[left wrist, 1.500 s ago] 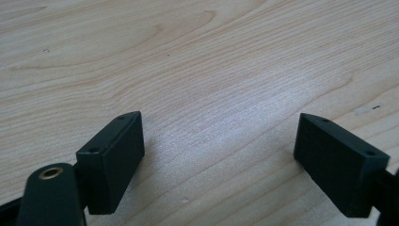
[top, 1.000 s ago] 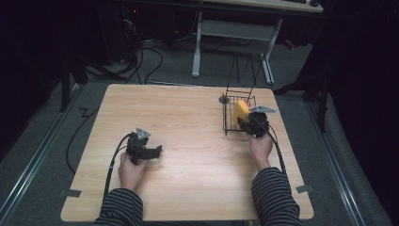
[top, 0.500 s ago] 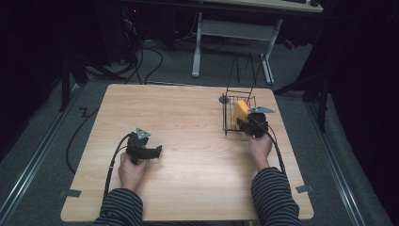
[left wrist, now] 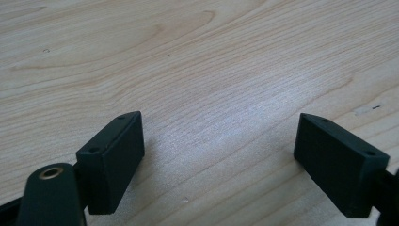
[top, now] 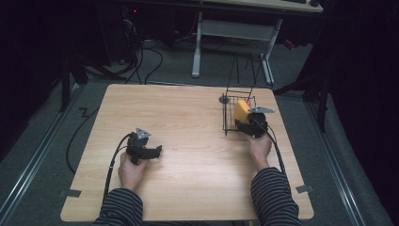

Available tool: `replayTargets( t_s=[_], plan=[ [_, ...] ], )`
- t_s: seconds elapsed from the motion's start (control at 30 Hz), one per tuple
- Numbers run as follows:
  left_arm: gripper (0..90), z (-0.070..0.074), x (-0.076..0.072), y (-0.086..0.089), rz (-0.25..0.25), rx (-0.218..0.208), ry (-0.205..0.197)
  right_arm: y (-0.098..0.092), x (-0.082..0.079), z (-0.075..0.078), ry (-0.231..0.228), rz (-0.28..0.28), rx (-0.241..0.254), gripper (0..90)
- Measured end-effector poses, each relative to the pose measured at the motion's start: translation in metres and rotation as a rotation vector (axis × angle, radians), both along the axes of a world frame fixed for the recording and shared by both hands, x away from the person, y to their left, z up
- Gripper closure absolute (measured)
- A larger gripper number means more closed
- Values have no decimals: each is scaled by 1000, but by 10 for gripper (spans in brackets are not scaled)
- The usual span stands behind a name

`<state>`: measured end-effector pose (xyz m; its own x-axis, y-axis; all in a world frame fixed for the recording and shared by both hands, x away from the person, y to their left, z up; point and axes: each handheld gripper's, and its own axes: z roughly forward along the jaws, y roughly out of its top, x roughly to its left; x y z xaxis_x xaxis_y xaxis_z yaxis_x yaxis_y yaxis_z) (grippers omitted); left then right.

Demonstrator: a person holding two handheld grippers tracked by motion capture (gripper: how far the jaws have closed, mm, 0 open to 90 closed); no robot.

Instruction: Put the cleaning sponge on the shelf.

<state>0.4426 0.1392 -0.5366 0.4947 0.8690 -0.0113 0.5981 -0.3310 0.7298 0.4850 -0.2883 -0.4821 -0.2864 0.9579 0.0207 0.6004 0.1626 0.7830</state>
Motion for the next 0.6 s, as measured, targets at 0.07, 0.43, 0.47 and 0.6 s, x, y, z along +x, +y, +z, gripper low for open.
replayTargets(
  t_s=[0.07, 0.43, 0.47, 0.6],
  plan=[
    [173, 0, 0, 0, 0, 0, 0, -2, 0, 1, 4, 3, 10, 369],
    [173, 0, 0, 0, 0, 0, 0, -6, -7, 10, 2, 3, 25, 263],
    [173, 0, 0, 0, 0, 0, 0, -7, -9, 13, -8, 5, 25, 241],
    [173, 0, 0, 0, 0, 0, 0, -10, -13, 18, -10, 5, 46, 210]
  ],
)
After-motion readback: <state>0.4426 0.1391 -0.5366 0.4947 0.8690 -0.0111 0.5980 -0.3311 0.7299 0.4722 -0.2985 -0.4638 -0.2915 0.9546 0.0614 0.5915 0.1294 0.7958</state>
